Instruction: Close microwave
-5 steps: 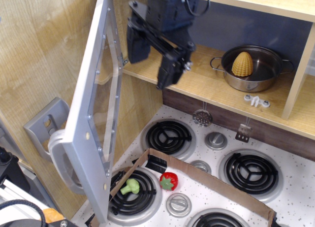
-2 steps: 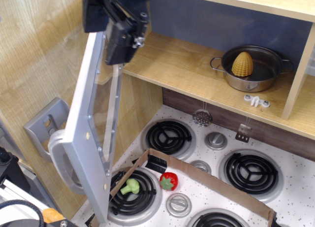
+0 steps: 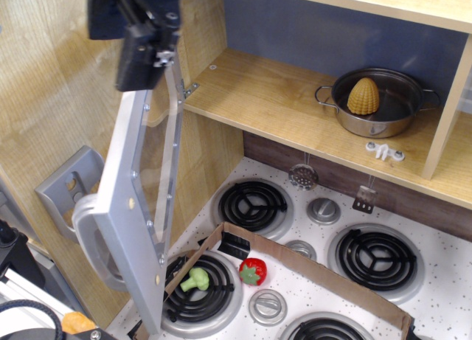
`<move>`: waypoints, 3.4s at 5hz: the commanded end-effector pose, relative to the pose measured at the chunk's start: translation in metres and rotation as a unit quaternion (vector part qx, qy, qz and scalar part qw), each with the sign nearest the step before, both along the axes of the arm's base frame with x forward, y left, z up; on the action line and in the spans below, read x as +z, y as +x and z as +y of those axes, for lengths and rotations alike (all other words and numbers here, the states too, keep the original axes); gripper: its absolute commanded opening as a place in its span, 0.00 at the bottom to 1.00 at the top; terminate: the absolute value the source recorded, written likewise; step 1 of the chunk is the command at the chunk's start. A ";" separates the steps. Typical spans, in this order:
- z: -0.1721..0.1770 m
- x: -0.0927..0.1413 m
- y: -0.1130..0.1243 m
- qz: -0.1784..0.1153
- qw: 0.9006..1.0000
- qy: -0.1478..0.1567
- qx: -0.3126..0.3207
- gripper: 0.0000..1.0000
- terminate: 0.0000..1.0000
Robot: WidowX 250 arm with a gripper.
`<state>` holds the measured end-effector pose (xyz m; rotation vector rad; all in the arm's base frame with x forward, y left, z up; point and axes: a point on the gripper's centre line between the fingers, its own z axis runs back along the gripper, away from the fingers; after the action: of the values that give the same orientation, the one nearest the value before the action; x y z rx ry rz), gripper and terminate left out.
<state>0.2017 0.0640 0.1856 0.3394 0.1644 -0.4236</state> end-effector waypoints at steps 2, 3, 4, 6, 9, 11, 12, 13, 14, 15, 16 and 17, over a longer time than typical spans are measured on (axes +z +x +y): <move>0.023 -0.001 -0.015 0.001 1.000 0.013 0.016 1.00 0.00; 0.033 -0.006 -0.015 0.000 1.000 0.020 0.019 1.00 0.00; 0.043 -0.021 -0.016 -0.002 1.000 0.008 0.025 1.00 0.00; 0.050 -0.055 -0.005 -0.080 0.996 -0.043 0.026 1.00 0.00; 0.012 -0.060 0.045 -0.178 0.976 -0.122 0.001 1.00 0.00; -0.037 -0.068 0.073 -0.222 0.963 -0.155 0.001 1.00 0.00; -0.051 -0.074 0.087 -0.241 0.952 -0.188 -0.017 1.00 0.00; -0.066 -0.073 0.104 -0.238 0.951 -0.197 -0.029 1.00 0.00; -0.077 -0.069 0.119 -0.252 0.945 -0.201 -0.050 1.00 0.00; -0.083 -0.060 0.132 -0.257 0.944 -0.195 -0.071 1.00 0.00; -0.088 -0.055 0.140 -0.264 0.942 -0.190 -0.076 1.00 0.00; -0.089 -0.051 0.146 -0.256 0.945 -0.187 -0.085 1.00 0.00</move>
<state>0.3398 -0.0184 0.1107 0.0648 -0.4049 -0.5036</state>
